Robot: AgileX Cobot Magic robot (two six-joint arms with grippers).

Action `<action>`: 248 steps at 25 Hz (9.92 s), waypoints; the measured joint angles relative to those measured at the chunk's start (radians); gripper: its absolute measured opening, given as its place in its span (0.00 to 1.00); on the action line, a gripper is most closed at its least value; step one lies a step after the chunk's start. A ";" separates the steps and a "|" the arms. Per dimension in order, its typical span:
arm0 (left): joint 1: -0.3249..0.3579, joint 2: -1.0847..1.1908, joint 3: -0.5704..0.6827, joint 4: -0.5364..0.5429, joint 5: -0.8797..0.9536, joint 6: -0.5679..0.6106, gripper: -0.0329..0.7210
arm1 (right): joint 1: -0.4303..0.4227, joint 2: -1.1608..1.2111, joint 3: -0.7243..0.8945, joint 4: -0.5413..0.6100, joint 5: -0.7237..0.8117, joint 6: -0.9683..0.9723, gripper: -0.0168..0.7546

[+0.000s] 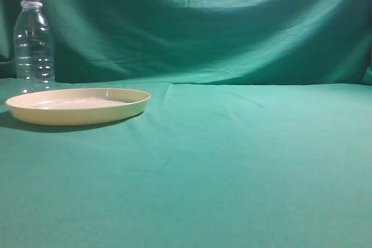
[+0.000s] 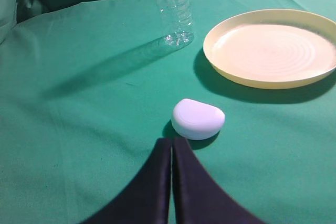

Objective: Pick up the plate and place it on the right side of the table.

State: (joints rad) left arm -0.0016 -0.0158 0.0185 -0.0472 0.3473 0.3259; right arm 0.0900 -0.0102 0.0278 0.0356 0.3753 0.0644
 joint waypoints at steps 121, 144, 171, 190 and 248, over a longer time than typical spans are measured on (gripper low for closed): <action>0.000 0.000 0.000 0.000 0.000 0.000 0.04 | 0.457 1.968 -1.828 -0.283 0.650 0.044 0.02; 0.000 0.000 0.000 0.000 0.000 0.000 0.04 | -0.067 1.708 -1.017 -0.295 0.095 0.097 0.09; 0.000 0.000 0.000 0.000 0.000 0.000 0.04 | -0.036 1.263 -1.200 0.033 0.597 0.003 0.02; 0.000 0.000 0.000 0.000 0.000 0.000 0.04 | -0.036 0.502 -0.931 0.082 0.627 -0.138 0.02; 0.000 0.000 0.000 0.000 0.000 0.000 0.04 | -0.036 -0.001 -0.002 0.084 0.014 -0.139 0.02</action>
State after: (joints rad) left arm -0.0016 -0.0158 0.0185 -0.0472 0.3473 0.3259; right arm 0.0541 -0.0111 0.0255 0.1199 0.3892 -0.0742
